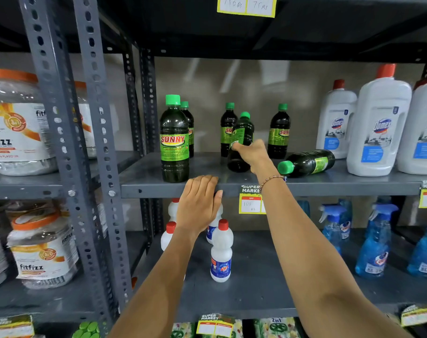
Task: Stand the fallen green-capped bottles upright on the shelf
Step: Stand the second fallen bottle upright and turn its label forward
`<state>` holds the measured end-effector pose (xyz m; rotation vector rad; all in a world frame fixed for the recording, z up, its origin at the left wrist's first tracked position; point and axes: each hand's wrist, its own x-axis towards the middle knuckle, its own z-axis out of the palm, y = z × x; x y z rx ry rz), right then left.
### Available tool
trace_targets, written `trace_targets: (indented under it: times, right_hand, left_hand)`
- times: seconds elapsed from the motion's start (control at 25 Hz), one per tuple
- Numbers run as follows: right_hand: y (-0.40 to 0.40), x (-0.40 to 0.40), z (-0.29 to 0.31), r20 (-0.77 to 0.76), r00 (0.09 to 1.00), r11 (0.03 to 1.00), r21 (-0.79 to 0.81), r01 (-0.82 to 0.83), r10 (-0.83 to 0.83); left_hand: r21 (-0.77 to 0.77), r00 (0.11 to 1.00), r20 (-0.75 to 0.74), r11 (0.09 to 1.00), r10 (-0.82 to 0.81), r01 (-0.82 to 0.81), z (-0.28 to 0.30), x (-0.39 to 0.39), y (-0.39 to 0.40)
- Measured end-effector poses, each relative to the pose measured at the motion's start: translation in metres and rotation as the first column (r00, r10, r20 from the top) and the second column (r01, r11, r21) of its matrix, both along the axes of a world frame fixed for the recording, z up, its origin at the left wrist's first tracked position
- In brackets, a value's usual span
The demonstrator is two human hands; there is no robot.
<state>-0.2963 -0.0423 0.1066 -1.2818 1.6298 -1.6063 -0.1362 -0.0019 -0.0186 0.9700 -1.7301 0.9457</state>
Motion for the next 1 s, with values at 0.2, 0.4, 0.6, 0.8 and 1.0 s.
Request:
trace_targets:
  times: [0.2,0.4,0.6,0.8,1.0]
  right_hand:
    - [0.001,-0.001,-0.017,0.013,0.999,0.996,-0.072,-0.049,0.05]
    - [0.024,-0.013,-0.011,-0.098,0.944,0.948,-0.025,-0.319,0.315]
    - [0.038,-0.017,-0.019,-0.089,0.904,0.906,-0.039,-0.423,0.418]
    - [0.044,-0.017,-0.023,-0.095,0.891,0.893,-0.024,-0.448,0.445]
    - [0.044,-0.017,-0.021,-0.042,0.901,0.902,-0.012,-0.432,0.431]
  left_hand:
    - [0.033,1.0,-0.013,0.999,-0.021,0.021,0.001,0.0,0.003]
    - [0.074,0.999,-0.044,0.997,0.0,0.003,0.002,-0.004,0.006]
    - [0.117,0.994,-0.103,0.993,0.039,-0.027,0.008,-0.012,0.01]
    - [0.129,0.994,-0.026,0.987,0.105,-0.101,0.006,-0.011,0.009]
    - [0.132,0.993,-0.045,0.986,0.107,-0.1,0.006,-0.012,0.01]
